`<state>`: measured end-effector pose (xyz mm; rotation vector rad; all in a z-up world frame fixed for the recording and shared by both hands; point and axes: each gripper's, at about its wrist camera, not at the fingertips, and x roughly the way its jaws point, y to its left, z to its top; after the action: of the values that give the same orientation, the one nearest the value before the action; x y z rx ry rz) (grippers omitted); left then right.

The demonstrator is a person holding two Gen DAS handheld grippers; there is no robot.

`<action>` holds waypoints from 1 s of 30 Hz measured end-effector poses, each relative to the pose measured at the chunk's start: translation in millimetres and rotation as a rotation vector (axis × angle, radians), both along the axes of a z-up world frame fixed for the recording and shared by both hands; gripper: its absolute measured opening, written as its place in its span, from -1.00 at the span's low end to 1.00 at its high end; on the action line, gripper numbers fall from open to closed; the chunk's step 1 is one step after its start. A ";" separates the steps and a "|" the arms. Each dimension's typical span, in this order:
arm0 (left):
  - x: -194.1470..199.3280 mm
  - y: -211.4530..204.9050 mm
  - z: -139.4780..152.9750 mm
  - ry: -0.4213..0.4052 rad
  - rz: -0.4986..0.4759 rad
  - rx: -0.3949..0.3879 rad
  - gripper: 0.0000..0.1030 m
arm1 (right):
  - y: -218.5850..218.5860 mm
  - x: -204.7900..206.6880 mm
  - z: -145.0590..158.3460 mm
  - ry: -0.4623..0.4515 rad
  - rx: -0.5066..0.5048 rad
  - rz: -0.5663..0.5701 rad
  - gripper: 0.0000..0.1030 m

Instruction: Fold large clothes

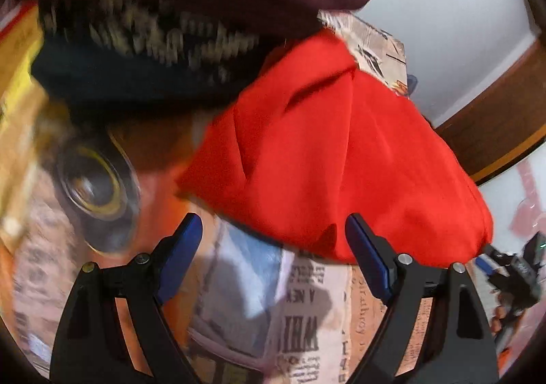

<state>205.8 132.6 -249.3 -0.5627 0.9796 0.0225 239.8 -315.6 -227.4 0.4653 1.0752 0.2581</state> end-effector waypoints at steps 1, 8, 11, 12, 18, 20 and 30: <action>2.5 -1.0 -5.0 0.006 -0.014 -0.025 0.66 | 0.0 1.5 -1.8 0.003 0.006 -0.003 0.24; 33.4 -3.3 -31.5 0.019 -0.018 -0.194 0.66 | 6.3 28.2 -19.5 0.055 0.103 -0.044 0.32; 46.6 2.0 -36.7 0.004 0.018 -0.267 0.67 | 7.7 33.4 -20.7 0.050 0.115 -0.064 0.39; 51.1 3.9 -38.3 0.001 0.030 -0.282 0.67 | 7.8 34.9 -20.6 0.048 0.119 -0.068 0.40; 68.2 9.3 -45.0 -0.014 0.068 -0.306 0.67 | 1.3 39.7 -25.8 0.045 0.184 -0.127 0.42; 72.4 8.0 -46.4 -0.019 0.072 -0.298 0.67 | -3.9 33.9 -25.9 0.044 0.184 -0.156 0.42; 78.7 -29.8 -38.1 -0.026 0.027 -0.103 0.03 | -9.4 40.6 -26.3 -0.006 0.118 -0.161 0.54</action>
<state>284.5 102.9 -287.5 -0.6693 0.9515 -0.0115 280.3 -325.0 -253.8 0.6530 1.0138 0.1811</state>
